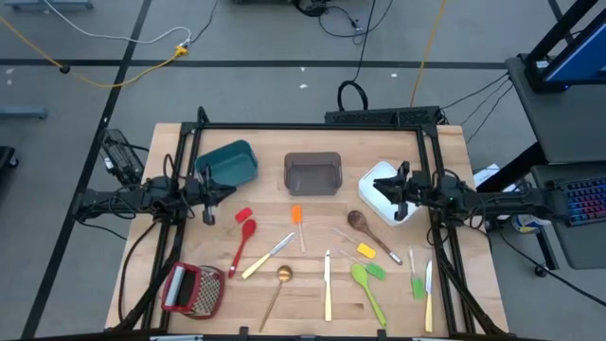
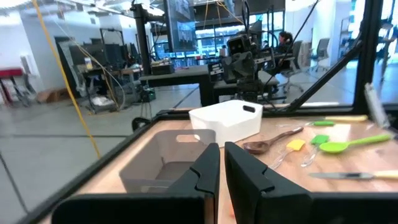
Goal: Pick & Place Kitchen Items
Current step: Put the red spatula into the blue bin
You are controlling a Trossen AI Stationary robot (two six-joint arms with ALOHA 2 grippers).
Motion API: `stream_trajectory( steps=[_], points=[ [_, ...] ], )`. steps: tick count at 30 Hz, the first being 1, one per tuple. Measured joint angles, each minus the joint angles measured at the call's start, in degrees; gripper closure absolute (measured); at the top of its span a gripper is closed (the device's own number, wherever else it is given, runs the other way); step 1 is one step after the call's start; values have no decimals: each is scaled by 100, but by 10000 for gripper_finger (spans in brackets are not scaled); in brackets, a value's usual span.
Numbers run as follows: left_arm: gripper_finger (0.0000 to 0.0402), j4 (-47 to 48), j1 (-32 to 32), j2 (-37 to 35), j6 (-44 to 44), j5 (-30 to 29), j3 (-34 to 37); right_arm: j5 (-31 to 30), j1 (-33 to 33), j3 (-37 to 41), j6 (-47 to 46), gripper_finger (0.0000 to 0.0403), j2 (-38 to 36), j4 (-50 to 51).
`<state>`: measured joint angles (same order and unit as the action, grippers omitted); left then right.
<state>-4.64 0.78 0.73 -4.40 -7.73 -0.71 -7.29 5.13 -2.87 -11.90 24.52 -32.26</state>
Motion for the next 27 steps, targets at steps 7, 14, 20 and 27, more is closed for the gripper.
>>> stream_trajectory(
  steps=[7, 14, 20, 27],
  points=[
    [358, 7, -4, 170, 207, 223, 0, -168, 2, 4, -330, 274, 1063, -1076],
    [281, 38, -2, 741, 655, 217, -36, -164, 2, 4, -562, 262, 1762, -1732],
    [240, 295, 0, 1627, 658, 320, -693, -166, 2, 1, -574, 265, 2183, -2030],
    [219, 2038, 0, 2924, 1876, -137, -1764, -166, -196, 0, -421, 265, 2558, -2468]
  ],
)
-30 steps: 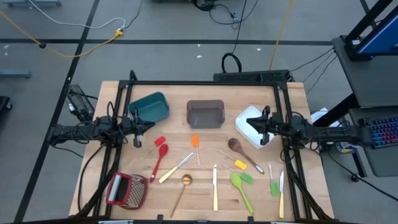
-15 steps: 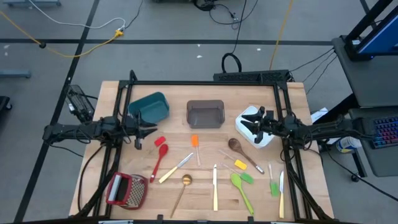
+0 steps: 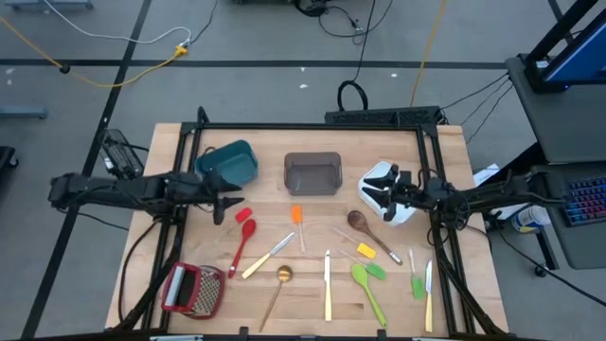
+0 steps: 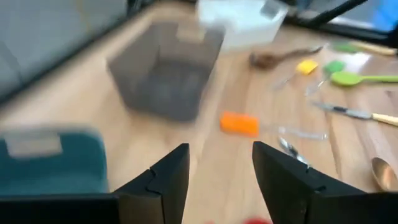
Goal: Pick & Place Kitchen Items
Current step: Put the red spatula into the blue bin
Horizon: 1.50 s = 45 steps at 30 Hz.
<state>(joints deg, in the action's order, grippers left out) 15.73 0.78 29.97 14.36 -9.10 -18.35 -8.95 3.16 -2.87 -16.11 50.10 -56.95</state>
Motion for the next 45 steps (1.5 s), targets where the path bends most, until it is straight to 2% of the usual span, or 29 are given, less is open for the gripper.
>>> stream_trajectory(
  steps=[4, 8, 13, 17, 20, 27, 32, 40, 45],
  points=[
    [218, 402, -1, 676, 797, 262, -85, -29, -150, -107, 45, 266, 238, -90],
    [218, 651, -2, 1443, 1544, 239, -85, -25, -267, -295, 52, 266, 553, -59],
    [218, 586, -4, 2252, 1660, -32, -85, -30, -291, -358, 45, 266, 846, -236],
    [218, 261, -6, 2669, 1878, 77, -85, -43, -291, -365, 12, 268, 919, -286],
    [218, 48, -4, 2833, 1894, 178, -85, -253, -291, -369, -8, 268, 919, -289],
    [218, 21, -4, 2729, 1844, 253, -85, -733, -291, -378, 196, 268, 919, -301],
    [218, 93, -11, 2730, 2078, 470, -125, -774, -291, -382, 199, 268, 919, -308],
    [218, 1536, -22, 2839, 1492, 461, -1332, -774, -291, -385, 185, 269, 919, -308],
    [218, 2069, -22, 3346, 1616, 537, -1650, -755, -291, -389, 200, 269, 919, -293]
  ],
)
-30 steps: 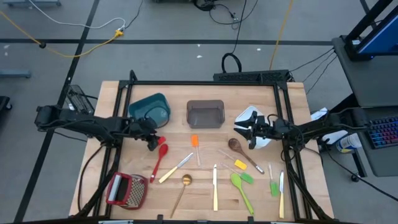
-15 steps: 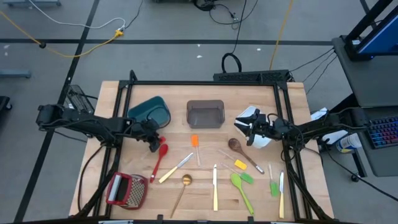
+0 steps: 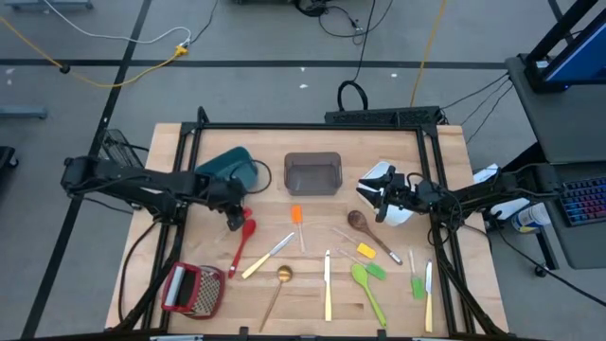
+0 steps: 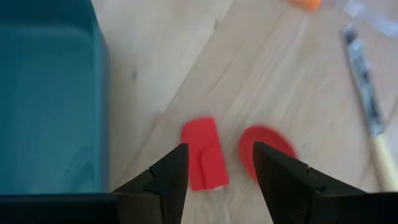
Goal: Pick & Place Kitchen Items
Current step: Put the red spatula into the blue bin
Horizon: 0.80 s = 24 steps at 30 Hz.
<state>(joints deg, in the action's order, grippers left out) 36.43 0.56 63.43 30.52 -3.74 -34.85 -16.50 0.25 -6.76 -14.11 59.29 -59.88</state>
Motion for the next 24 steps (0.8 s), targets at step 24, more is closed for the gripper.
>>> stream_trajectory(
  steps=[24],
  points=[
    [217, -663, 478, 1457, -311, 273, 0, 7, 0, 0, 28, 273, 0, 13]
  ],
)
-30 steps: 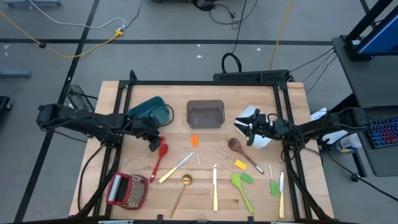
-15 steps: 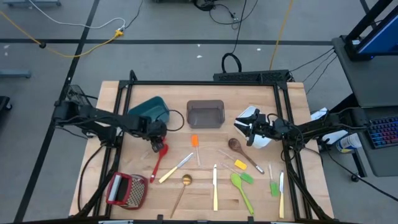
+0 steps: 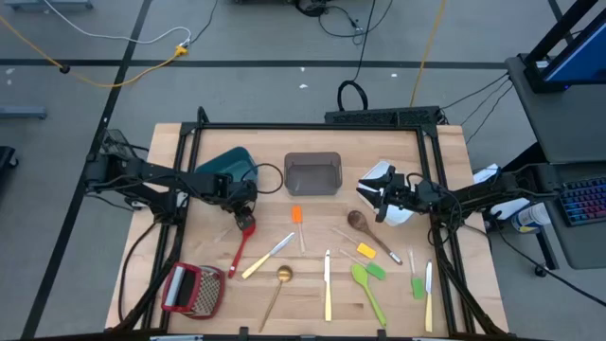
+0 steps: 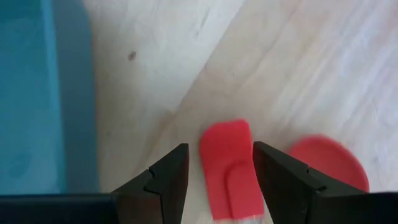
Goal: Pick & Place Kitchen Items
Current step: Put the red spatula into the blue bin
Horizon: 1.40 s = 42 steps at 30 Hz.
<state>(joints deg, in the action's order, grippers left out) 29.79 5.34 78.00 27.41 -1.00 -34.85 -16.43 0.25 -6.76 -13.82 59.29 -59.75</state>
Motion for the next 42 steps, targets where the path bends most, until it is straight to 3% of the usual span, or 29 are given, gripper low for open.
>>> stream_trajectory(
  steps=[8, 14, 17, 25, 32, 42],
  points=[
    [217, -152, 38, 545, 29, 158, -36, 4, 0, -2, 0, 273, -2, 7],
    [223, -119, 31, 572, 8, 21, -28, 4, 0, -2, 0, 273, -2, 13],
    [255, -95, 40, 574, 74, 78, -24, 4, 0, -2, 0, 273, -2, 11],
    [388, -33, 42, 536, 115, -29, -73, 3, 0, -2, 0, 273, -2, 4],
    [389, 633, 32, 96, -219, -56, -705, 2, 0, -2, 0, 273, -2, 1],
    [391, 1753, 210, -499, -1088, -1314, -1860, -9, 2, -2, -2, 273, 0, -36]
  ],
)
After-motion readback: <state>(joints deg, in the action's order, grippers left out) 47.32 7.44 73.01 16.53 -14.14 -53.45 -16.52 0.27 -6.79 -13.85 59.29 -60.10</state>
